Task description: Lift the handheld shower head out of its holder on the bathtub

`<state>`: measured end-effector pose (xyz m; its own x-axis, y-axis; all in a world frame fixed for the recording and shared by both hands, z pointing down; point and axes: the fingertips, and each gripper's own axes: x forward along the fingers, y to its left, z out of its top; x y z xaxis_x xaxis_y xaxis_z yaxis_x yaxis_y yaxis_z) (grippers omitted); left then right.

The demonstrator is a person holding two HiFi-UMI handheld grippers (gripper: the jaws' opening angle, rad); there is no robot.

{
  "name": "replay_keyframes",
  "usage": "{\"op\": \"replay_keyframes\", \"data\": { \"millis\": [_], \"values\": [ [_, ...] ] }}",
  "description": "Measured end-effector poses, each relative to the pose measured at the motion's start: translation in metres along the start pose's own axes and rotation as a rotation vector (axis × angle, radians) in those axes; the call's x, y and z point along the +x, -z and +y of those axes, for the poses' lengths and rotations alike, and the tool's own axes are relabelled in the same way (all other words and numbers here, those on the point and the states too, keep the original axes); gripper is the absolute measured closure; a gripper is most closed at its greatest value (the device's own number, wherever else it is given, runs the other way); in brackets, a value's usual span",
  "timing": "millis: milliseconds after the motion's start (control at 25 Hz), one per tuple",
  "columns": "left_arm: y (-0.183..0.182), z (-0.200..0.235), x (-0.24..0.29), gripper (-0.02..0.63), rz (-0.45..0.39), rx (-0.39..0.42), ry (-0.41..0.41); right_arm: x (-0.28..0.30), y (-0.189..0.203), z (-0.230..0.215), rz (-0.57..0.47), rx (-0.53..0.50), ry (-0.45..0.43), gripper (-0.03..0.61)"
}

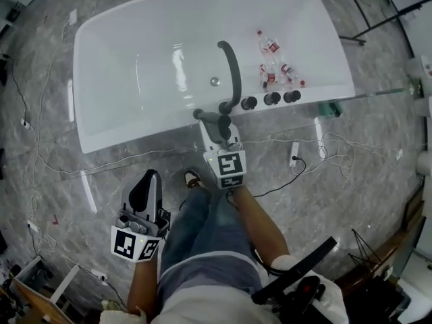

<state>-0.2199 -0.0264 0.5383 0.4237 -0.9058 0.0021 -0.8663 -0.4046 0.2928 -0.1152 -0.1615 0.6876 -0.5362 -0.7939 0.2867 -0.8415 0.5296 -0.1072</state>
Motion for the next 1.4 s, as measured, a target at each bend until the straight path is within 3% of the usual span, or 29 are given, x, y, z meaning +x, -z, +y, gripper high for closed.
{"op": "replay_keyframes", "data": {
  "millis": [120, 320, 440, 520, 600, 880, 1400],
  "values": [
    [-0.079, -0.016, 0.027, 0.594, -0.029, 0.007, 0.003, -0.046, -0.115, 0.004, -0.031, -0.008, -0.026, 0.451],
    [-0.187, -0.055, 0.055, 0.595, -0.066, -0.024, 0.078, -0.126, -0.265, 0.019, -0.069, 0.03, -0.049, 0.451],
    [-0.261, -0.111, 0.08, 0.595, -0.05, 0.032, 0.076, -0.187, -0.367, 0.01, -0.098, 0.027, -0.06, 0.451],
    [-0.291, -0.14, 0.095, 0.595, -0.021, 0.089, 0.054, -0.215, -0.41, 0.005, -0.11, 0.005, -0.075, 0.451],
    [-0.307, -0.165, 0.101, 0.595, -0.014, 0.125, 0.047, -0.236, -0.433, 0.005, -0.121, -0.022, -0.09, 0.451],
    [-0.339, -0.213, 0.119, 0.595, -0.04, 0.133, 0.079, -0.265, -0.468, -0.001, -0.143, -0.041, -0.101, 0.451],
    [-0.329, -0.208, 0.128, 0.595, 0.008, 0.119, 0.088, -0.26, -0.464, -0.002, -0.103, -0.075, -0.076, 0.451]
  ]
}}
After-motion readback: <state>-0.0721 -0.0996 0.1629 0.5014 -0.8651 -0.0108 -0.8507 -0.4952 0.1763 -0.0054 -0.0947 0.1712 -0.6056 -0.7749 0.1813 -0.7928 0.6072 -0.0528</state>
